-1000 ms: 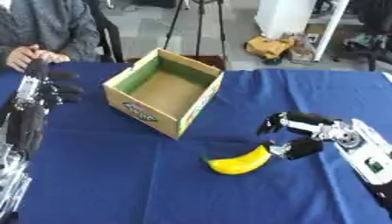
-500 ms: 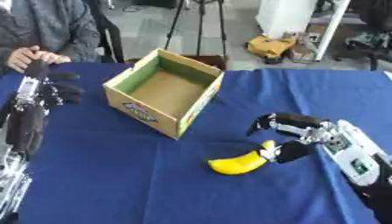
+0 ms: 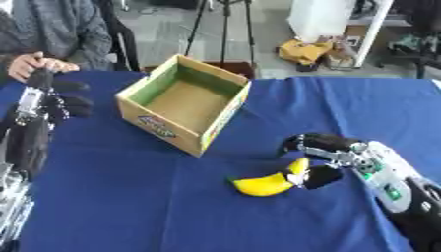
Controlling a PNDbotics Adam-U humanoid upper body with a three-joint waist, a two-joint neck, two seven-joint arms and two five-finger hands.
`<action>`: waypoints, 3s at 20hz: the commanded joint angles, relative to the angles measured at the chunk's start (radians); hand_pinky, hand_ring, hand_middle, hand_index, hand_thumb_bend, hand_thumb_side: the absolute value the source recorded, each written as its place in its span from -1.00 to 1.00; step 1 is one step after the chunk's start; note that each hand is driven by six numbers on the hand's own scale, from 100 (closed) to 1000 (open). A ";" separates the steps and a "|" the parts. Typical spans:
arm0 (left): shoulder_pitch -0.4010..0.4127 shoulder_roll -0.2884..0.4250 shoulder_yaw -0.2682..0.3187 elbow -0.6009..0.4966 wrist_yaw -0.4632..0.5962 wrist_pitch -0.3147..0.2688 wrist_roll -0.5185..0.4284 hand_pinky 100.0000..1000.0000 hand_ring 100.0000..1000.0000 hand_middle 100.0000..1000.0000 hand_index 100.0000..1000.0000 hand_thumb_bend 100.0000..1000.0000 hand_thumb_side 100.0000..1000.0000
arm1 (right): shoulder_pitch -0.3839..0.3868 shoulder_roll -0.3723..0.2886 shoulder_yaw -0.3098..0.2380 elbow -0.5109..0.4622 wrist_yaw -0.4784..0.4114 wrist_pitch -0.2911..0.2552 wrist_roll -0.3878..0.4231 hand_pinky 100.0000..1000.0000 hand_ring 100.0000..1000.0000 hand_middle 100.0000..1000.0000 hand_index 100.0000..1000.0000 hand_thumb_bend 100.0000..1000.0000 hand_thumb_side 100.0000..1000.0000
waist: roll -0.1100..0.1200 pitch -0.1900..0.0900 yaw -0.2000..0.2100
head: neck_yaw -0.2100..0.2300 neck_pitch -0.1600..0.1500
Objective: Pick up objects on the table and place them in the box.
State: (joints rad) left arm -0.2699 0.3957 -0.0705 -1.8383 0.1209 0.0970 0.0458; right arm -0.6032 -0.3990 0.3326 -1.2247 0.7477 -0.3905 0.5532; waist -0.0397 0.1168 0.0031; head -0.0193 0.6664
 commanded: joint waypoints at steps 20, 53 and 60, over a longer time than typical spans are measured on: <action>-0.009 0.009 0.002 -0.014 -0.002 -0.002 -0.004 0.27 0.25 0.34 0.34 -0.44 1.00 | 0.000 -0.006 0.031 -0.037 0.086 -0.059 0.022 0.63 0.64 0.57 0.66 -0.50 0.30 | 0.003 -0.012 0.000 | -0.022 -0.005; -0.010 0.005 -0.005 -0.013 0.002 -0.002 -0.014 0.28 0.25 0.34 0.35 -0.45 1.00 | -0.106 -0.018 -0.064 -0.075 0.219 0.005 -0.244 0.26 -0.07 -0.11 0.06 -1.00 -0.39 | -0.003 -0.020 0.022 | -0.037 -0.015; -0.049 -0.028 -0.036 -0.014 0.016 -0.001 -0.045 0.28 0.25 0.34 0.33 -0.44 1.00 | -0.201 -0.013 -0.168 0.031 0.274 0.082 -0.303 0.25 -0.07 -0.11 0.05 -1.00 -0.43 | -0.006 -0.016 0.110 | -0.093 -0.041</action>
State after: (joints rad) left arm -0.3015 0.3621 -0.1031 -1.8383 0.1320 0.0972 0.0091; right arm -0.7771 -0.3922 0.1950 -1.2040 1.0050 -0.3240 0.2625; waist -0.0473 0.1128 0.1209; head -0.0997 0.6399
